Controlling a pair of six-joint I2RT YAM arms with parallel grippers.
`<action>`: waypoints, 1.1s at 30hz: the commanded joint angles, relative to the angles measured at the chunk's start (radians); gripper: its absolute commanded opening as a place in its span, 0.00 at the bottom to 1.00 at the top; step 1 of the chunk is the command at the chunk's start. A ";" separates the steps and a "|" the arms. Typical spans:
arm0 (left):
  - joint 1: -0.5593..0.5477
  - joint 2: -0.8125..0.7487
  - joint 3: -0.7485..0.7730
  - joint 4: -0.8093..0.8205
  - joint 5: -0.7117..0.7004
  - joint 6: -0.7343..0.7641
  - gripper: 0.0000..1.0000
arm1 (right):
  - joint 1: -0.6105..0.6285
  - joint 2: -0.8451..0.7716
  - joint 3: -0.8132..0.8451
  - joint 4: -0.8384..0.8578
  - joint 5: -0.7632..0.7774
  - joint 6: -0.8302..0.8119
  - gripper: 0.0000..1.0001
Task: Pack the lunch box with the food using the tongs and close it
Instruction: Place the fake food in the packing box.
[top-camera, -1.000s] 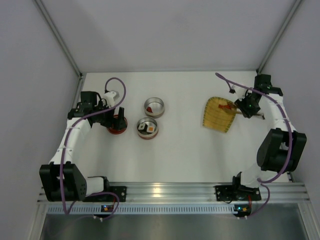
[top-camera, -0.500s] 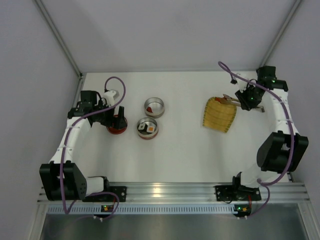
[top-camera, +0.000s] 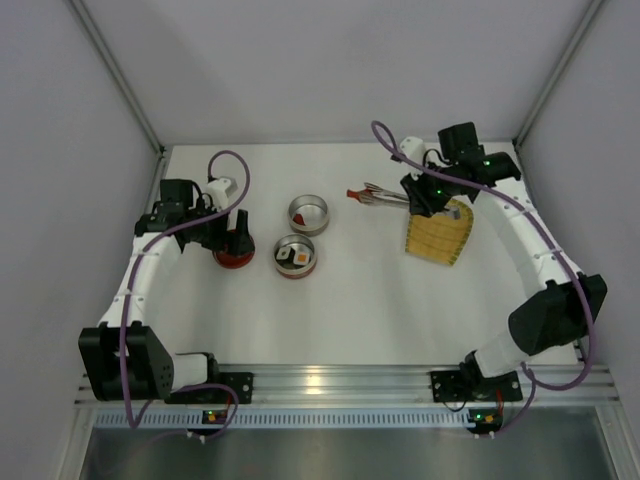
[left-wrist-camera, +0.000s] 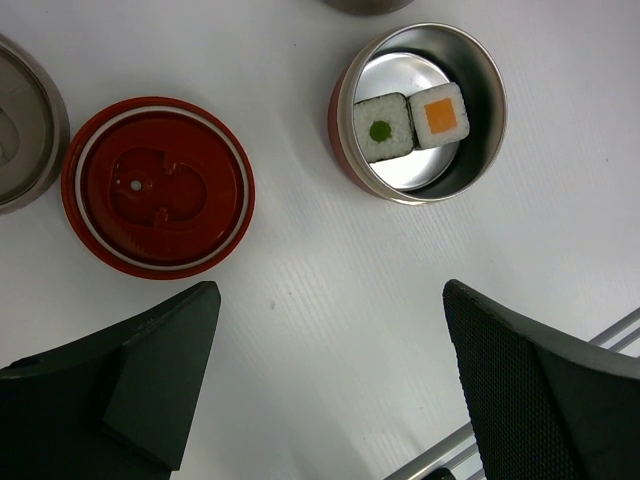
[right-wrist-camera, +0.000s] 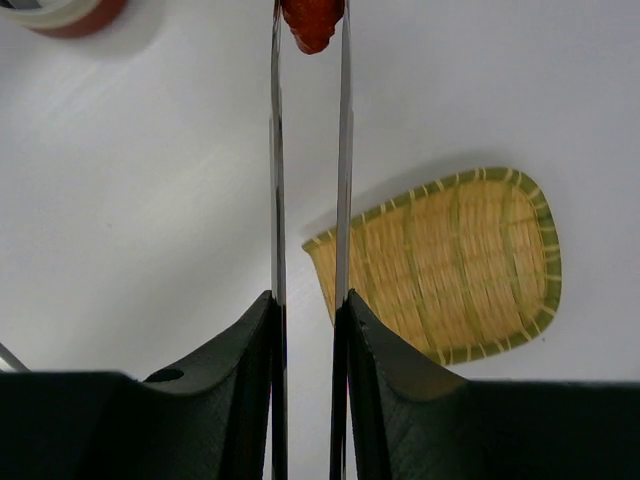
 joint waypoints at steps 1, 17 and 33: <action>0.006 0.010 0.037 0.031 0.035 -0.020 0.98 | 0.122 0.012 0.084 0.146 -0.007 0.164 0.00; 0.007 -0.016 -0.009 0.052 -0.004 -0.008 0.98 | 0.372 0.317 0.198 0.306 0.192 0.285 0.00; 0.006 -0.016 -0.018 0.064 -0.011 -0.007 0.98 | 0.381 0.395 0.253 0.303 0.194 0.286 0.29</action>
